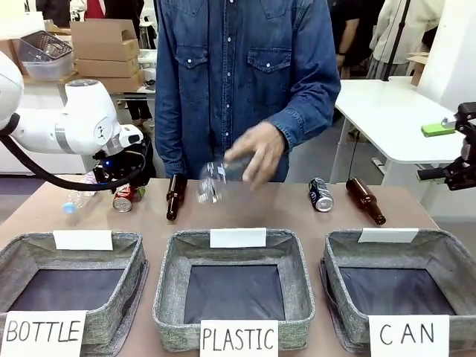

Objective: Sort the can waste into the basket.
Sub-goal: Pick up the can waste from the table and place it in the right Fabric basket.

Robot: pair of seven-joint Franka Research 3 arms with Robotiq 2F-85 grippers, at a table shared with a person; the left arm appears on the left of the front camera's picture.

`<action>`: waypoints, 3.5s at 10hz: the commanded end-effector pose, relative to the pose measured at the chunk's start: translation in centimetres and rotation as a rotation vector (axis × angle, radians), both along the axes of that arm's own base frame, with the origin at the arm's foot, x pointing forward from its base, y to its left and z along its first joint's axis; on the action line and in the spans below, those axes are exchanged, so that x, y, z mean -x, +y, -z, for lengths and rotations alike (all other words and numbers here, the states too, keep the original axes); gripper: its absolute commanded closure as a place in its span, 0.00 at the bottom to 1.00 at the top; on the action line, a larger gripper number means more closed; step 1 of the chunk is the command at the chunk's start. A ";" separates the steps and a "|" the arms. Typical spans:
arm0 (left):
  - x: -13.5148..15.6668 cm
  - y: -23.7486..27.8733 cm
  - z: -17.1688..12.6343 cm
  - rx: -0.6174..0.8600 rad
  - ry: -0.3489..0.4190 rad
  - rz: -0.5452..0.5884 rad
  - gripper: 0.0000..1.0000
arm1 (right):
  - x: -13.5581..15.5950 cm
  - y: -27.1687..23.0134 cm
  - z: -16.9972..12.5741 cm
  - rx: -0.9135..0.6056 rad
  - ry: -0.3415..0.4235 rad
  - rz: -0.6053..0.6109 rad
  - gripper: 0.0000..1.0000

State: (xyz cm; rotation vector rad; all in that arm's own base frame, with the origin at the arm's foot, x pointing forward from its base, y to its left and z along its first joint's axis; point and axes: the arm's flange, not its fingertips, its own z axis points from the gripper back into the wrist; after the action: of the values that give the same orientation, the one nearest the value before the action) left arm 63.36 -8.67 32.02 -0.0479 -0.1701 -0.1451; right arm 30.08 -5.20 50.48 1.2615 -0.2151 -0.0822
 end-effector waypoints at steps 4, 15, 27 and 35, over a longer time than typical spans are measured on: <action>0.3 -0.6 -0.1 -0.133 -0.004 -0.082 1.00 | -0.4 0.1 -0.1 -0.015 -0.030 -0.005 0.00; 13.1 3.7 -15.3 0.265 -0.067 0.444 0.96 | -0.4 0.1 -0.1 -0.015 -0.030 -0.005 0.00; 33.6 2.9 -20.6 0.424 -0.194 1.175 0.96 | -0.4 0.1 -0.1 -0.015 -0.030 -0.005 0.00; 41.1 -38.5 -25.6 0.513 -0.409 1.842 0.60 | 11.5 -17.9 -5.2 0.334 -0.023 0.032 0.00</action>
State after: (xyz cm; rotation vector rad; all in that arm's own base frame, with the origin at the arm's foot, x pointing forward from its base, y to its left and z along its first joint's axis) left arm 18.83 -44.27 57.61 -0.7681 -0.5696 -1.9155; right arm 19.46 -21.38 55.28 0.9143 -0.2316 -0.1380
